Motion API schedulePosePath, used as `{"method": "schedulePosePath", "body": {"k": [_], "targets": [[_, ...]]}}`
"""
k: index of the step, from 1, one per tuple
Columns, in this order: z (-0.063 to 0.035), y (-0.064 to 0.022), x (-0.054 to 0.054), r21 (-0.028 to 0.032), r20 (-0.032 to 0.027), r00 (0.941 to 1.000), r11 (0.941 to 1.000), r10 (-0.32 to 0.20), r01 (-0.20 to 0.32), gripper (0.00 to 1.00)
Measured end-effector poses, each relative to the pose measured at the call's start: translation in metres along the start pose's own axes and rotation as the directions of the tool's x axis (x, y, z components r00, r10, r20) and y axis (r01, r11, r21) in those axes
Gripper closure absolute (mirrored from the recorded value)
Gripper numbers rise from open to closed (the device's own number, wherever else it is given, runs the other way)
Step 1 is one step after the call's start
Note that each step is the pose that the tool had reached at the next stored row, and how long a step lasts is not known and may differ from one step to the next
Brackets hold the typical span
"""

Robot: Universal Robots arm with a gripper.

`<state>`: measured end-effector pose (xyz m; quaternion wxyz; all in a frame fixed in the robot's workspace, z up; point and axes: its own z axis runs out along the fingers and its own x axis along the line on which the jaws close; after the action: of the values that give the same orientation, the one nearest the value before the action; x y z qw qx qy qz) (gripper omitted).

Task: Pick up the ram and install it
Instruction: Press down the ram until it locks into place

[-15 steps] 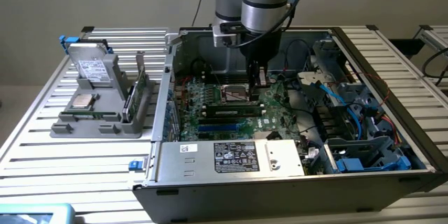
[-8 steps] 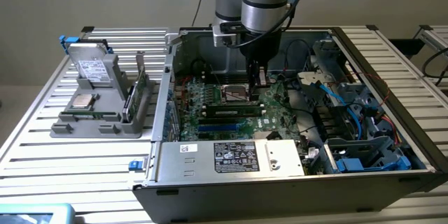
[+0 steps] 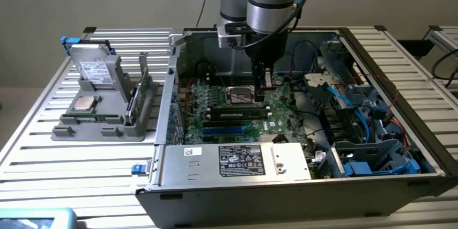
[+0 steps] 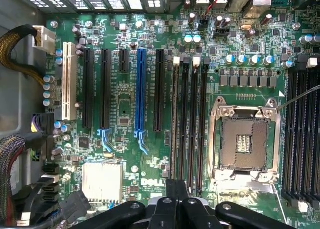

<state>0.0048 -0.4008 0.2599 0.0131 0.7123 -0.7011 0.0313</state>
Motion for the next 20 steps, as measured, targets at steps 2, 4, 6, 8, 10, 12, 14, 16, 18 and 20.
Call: {"method": "schedulePosePath", "body": {"k": [2, 4, 6, 8, 10, 12, 14, 16, 18, 20], "targets": [[0.0003, -0.0007, 0.0, 0.0, 0.0004, 1.0, 1.0, 0.001, -0.001, 0.89], [0.0011, -0.0028, 0.0, -0.0003, 0.0002, 1.0, 1.0, 0.004, -0.004, 0.89], [0.0021, -0.0046, 0.0, -0.0008, -0.0019, 1.0, 1.0, 0.01, -0.01, 0.89], [0.0033, -0.0049, 0.0, -0.0014, -0.0111, 0.9998, 0.9998, 0.018, -0.018, 0.89], [0.0044, -0.0049, 0.0, -0.0018, -0.0211, 0.9995, 0.9997, 0.025, -0.025, 0.89], [0.006, -0.0049, 0.0, -0.0027, -0.0259, 0.9991, 0.9995, 0.032, -0.032, 0.89], [0.0082, -0.0048, -0.002, -0.007, -0.0268, 0.9989, 0.9993, 0.038, -0.038, 0.89], [0.0103, -0.0048, -0.003, -0.0156, -0.027, 0.9989, 0.9991, 0.039, -0.039, 0.89], [0.0126, -0.0048, -0.005, -0.0178, -0.0275, 0.9988, 0.999, 0.041, -0.041, 0.89], [0.0142, -0.0048, -0.006, -0.018, -0.0272, 0.9988, 0.999, 0.042, -0.042, 0.89]]}}
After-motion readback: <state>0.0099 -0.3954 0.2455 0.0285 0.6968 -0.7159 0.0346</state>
